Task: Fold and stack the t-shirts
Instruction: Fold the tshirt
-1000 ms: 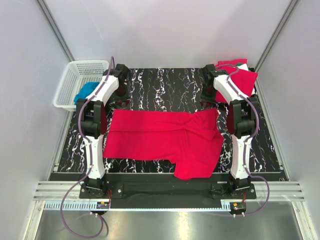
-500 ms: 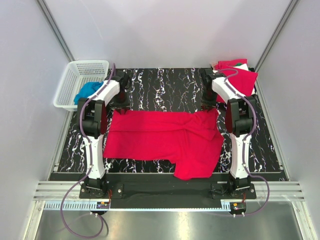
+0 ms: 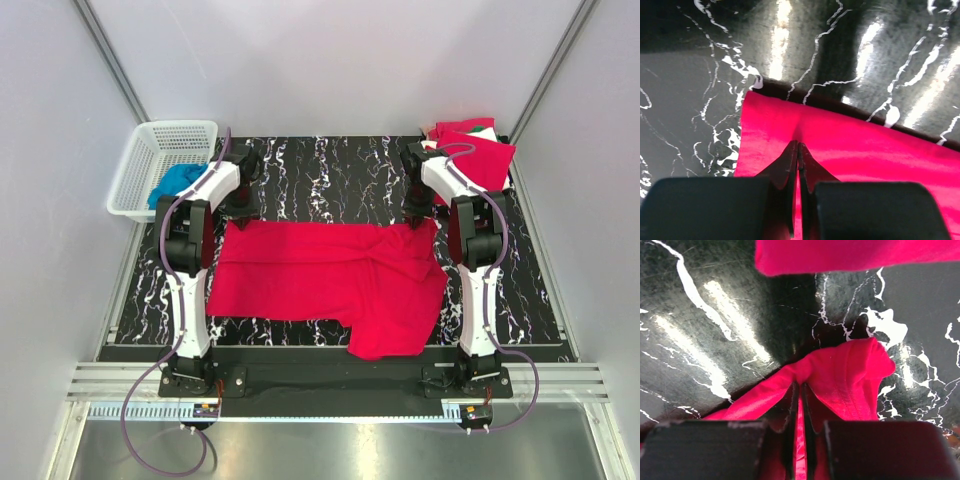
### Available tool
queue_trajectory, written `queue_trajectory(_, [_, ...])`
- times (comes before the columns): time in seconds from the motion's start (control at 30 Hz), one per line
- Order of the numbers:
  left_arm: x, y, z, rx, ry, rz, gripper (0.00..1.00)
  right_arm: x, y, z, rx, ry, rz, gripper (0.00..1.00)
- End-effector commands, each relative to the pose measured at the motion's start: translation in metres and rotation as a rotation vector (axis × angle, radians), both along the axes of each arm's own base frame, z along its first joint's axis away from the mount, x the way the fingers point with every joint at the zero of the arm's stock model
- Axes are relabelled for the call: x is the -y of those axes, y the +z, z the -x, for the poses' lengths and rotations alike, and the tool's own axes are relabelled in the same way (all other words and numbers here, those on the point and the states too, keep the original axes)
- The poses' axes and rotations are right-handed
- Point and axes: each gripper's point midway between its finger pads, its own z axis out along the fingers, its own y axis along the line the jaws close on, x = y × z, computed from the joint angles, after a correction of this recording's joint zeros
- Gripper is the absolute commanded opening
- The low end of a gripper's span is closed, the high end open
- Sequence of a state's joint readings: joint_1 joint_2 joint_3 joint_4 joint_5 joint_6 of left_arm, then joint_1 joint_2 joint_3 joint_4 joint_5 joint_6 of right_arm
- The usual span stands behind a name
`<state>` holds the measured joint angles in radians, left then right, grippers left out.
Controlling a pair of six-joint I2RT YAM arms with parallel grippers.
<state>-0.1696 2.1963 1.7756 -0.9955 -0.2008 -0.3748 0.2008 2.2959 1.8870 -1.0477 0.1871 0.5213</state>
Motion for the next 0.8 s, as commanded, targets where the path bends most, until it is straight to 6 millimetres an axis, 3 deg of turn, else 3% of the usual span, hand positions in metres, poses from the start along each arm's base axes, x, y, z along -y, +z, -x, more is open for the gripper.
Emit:
queue_trajectory(0.0, [-0.008,-0.004,-0.002,0.005,0.019,-0.053,0.00,0.011,-0.003,-0.001,-0.012,-0.039,0.047,0.08])
queue_trajectory(0.37, [-0.021,-0.001,0.009,-0.018,0.043,-0.124,0.00,0.036,-0.001,-0.003,-0.019,-0.063,0.082,0.08])
queue_trajectory(0.77, [-0.030,-0.003,0.027,-0.049,0.083,-0.136,0.00,0.047,0.002,-0.006,-0.018,-0.055,0.091,0.11])
